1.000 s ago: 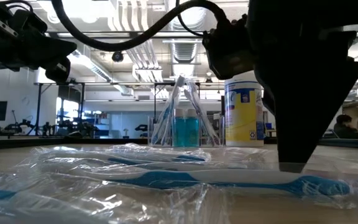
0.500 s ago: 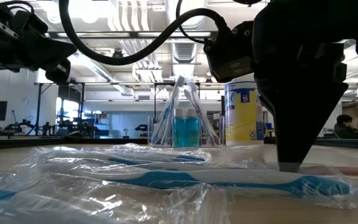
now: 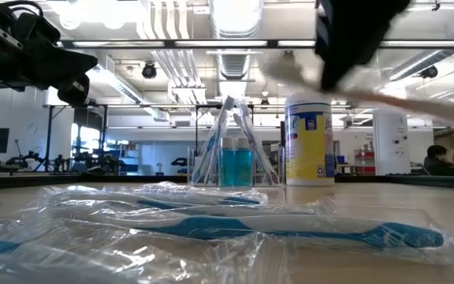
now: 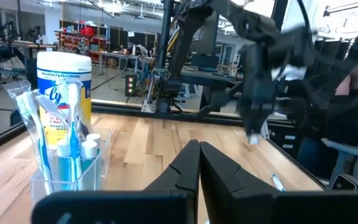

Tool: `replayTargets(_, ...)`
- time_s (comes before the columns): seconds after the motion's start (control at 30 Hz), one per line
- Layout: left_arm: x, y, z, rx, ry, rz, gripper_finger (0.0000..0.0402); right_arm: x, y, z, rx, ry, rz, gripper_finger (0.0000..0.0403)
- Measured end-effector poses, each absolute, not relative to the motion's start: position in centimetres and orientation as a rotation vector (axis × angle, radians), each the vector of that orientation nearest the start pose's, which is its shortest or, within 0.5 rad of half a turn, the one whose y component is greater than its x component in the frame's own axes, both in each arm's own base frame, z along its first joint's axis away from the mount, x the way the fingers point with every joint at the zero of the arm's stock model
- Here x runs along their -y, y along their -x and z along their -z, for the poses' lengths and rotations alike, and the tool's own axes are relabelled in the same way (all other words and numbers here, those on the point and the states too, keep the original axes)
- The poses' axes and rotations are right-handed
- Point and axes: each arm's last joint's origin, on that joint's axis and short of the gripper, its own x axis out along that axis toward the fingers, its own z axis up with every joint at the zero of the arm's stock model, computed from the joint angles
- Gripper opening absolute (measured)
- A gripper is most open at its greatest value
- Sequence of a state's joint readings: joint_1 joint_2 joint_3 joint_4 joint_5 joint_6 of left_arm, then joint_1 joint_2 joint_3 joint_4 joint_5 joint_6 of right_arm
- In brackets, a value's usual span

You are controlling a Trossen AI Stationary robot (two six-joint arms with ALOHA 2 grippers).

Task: Pick & Place toothbrushing station
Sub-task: Put the yellow toothbrush into the transparent organizer

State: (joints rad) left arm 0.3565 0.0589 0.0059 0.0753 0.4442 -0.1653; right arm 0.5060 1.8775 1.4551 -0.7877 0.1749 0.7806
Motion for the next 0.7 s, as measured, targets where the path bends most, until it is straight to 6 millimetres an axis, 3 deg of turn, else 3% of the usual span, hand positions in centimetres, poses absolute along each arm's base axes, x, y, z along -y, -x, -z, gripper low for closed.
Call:
replayTargets(0.23, -2.3, -9.7, -16.8, 0.008, 0.155, 0.088, 0.0018, -17.6, -30.9, -29.6, -0.819, -0.048, 0.095, 0.0012)
replayTargets(0.47, -2.3, -9.7, -16.8, 0.008, 0.153, 0.088, 0.0012, -15.5, -27.3, -35.7, -0.522, 0.177, 0.032, 0.0011)
replayTargets(0.57, -2.3, -9.7, -16.8, 0.008, 0.153, 0.088, 0.0013, -14.5, -25.5, -36.7, -0.39, 0.227, -0.045, 0.0011)
replayTargets(0.7, -2.3, -9.7, -16.7, 0.005, 0.149, 0.087, 0.0014, -12.3, -22.8, -35.7, -0.286, 0.221, -0.054, 0.0011)
